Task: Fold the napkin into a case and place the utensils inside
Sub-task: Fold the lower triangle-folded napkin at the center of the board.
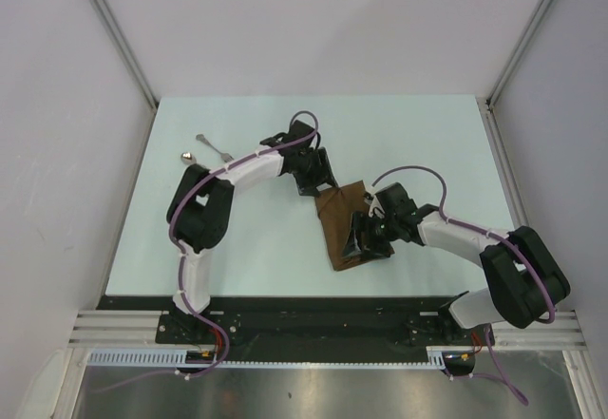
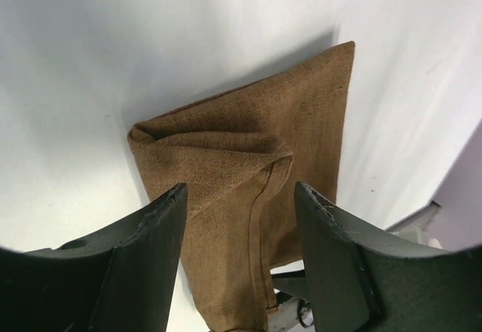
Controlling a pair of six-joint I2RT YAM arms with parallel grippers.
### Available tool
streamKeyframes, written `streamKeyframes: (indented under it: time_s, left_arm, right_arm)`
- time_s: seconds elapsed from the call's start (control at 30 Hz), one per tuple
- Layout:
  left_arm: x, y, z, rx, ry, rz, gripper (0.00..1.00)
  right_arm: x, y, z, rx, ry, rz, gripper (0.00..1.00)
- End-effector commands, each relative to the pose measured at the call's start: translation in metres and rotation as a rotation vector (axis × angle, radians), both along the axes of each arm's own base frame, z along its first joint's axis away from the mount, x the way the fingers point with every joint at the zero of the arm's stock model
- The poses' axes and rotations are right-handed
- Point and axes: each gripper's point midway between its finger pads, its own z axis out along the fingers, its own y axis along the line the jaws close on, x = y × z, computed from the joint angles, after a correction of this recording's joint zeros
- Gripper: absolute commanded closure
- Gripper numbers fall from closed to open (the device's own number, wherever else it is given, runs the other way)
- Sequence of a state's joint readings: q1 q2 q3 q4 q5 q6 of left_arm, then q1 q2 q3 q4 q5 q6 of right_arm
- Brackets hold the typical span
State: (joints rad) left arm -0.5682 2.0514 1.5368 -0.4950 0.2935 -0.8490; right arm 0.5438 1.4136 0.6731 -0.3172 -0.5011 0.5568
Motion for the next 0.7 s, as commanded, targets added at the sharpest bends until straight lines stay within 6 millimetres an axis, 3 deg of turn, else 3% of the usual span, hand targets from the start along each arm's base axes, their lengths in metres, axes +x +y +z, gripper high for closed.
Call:
streamKeyframes:
  time_s: [0.0,0.13,0.33,0.53,0.67]
  left_arm:
    - [0.009,-0.007,0.043,0.063,-0.131,-0.014,0.36]
    - [-0.001,-0.009,0.032,0.189,-0.067,-0.012,0.37]
    - [-0.002,-0.027,0.027,0.224,-0.089,-0.028,0.41]
    - [0.005,-0.022,0.027,0.322,-0.180,-0.042,0.46]
    - [0.010,-0.023,0.018,0.348,-0.197,-0.060,0.47]
  right_arm:
    - [0.017,0.010,0.009,0.045,-0.052,-0.050,0.33]
    - [0.017,0.013,0.010,0.060,-0.058,-0.042,0.39]
    - [0.011,0.014,0.007,0.080,-0.039,-0.024,0.50]
    - [0.008,0.013,0.002,0.091,-0.036,-0.026,0.51]
    - [0.007,0.014,0.000,0.102,-0.030,-0.024,0.59]
